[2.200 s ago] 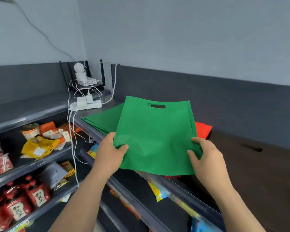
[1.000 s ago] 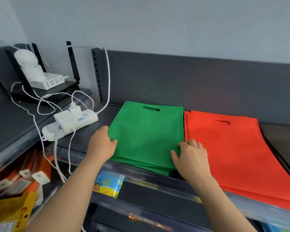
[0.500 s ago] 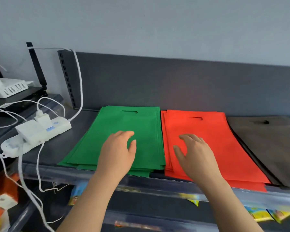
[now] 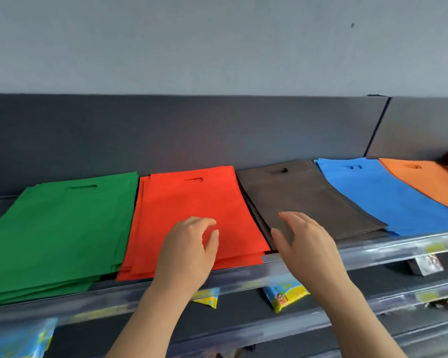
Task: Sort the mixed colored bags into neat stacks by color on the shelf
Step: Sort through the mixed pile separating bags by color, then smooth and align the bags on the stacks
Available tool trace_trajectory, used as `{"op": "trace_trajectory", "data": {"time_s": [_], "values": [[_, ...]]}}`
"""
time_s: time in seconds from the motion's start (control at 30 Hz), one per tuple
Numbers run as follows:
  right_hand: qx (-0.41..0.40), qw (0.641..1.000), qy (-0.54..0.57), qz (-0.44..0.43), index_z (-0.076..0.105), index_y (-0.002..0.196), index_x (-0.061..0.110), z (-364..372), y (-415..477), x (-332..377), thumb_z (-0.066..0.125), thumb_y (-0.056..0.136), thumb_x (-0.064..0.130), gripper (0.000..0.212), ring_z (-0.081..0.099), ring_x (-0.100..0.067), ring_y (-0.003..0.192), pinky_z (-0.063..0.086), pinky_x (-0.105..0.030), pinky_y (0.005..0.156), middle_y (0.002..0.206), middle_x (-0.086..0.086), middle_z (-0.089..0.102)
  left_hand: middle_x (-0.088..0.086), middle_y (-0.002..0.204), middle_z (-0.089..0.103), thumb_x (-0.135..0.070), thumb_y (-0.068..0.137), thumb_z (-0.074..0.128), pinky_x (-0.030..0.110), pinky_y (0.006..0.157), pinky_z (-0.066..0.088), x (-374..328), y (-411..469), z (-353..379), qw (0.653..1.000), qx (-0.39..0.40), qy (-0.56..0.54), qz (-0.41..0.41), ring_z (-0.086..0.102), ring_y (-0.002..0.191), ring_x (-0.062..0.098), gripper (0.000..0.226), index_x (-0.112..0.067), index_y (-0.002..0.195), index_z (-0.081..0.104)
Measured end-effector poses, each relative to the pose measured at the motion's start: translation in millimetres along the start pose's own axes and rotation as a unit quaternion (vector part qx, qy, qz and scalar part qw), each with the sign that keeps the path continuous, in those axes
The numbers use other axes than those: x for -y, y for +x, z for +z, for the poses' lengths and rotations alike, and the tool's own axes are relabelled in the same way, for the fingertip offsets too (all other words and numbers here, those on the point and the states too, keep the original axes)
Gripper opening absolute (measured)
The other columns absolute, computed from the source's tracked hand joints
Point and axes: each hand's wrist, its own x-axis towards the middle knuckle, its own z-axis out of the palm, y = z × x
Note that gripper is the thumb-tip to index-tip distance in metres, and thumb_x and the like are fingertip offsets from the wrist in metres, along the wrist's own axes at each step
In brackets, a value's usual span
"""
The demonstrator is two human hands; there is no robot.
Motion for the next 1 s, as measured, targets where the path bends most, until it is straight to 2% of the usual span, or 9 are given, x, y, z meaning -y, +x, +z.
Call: {"op": "trace_trajectory", "data": {"time_s": [0.1,0.23,0.37,0.53,0.77,1.0], "values": [[0.001,1.0,-0.017,0.019,0.054,0.131,0.015,-27,0,-56,0.052,0.093,0.034,0.042,0.053,-0.015,0.118,0.04,-0.026,0.095,0.132,0.004,0.056,-0.009,0.111,0.065,-0.026,0.092,0.056,0.025,0.092,0.042,-47,6,36,1.0,0.009,-0.018,0.007,0.058,0.105,0.012,0.024,-0.02,0.113,0.067],[0.004,0.998,-0.029,0.055,0.05,0.134,0.017,-60,-1,-127,0.051,0.094,0.037,0.045,0.049,-0.015,0.123,0.039,-0.026,0.098,0.136,0.003,0.052,-0.008,0.106,0.066,-0.025,0.091,0.058,0.025,0.086,0.043,-108,16,85,0.999,0.015,-0.037,0.017,0.058,0.099,0.014,0.023,-0.019,0.11,0.069],[0.008,0.996,-0.055,0.074,0.051,0.134,0.017,-85,-4,-193,0.05,0.094,0.037,0.045,0.051,-0.016,0.121,0.041,-0.028,0.097,0.134,0.003,0.054,-0.01,0.106,0.066,-0.027,0.091,0.057,0.025,0.085,0.044,-165,23,135,0.998,0.018,-0.054,0.03,0.058,0.099,0.012,0.024,-0.02,0.112,0.068],[0.006,0.992,-0.066,0.111,0.048,0.136,0.019,-110,1,-262,0.049,0.094,0.038,0.046,0.056,-0.016,0.113,0.043,-0.029,0.096,0.138,0.005,0.051,-0.012,0.109,0.064,-0.03,0.094,0.053,0.018,0.08,0.04,-221,35,186,0.996,0.045,-0.062,0.055,0.054,0.099,0.007,0.027,-0.022,0.116,0.066],[-0.006,0.986,-0.081,0.148,0.047,0.137,0.02,-132,28,-343,0.049,0.095,0.04,0.047,0.054,-0.014,0.118,0.041,-0.028,0.099,0.139,0.006,0.05,-0.009,0.114,0.064,-0.031,0.095,0.052,0.025,0.092,0.045,-282,77,254,0.989,0.089,-0.079,0.088,0.055,0.108,0.01,0.03,-0.021,0.12,0.063],[-0.027,0.979,-0.092,0.178,0.048,0.136,0.021,-151,73,-422,0.05,0.094,0.039,0.046,0.056,-0.016,0.112,0.043,-0.031,0.097,0.137,0.007,0.052,-0.008,0.121,0.062,-0.034,0.096,0.05,0.029,0.097,0.044,-341,134,320,0.981,0.119,-0.095,0.12,0.053,0.115,0.011,0.034,-0.02,0.125,0.06]]}}
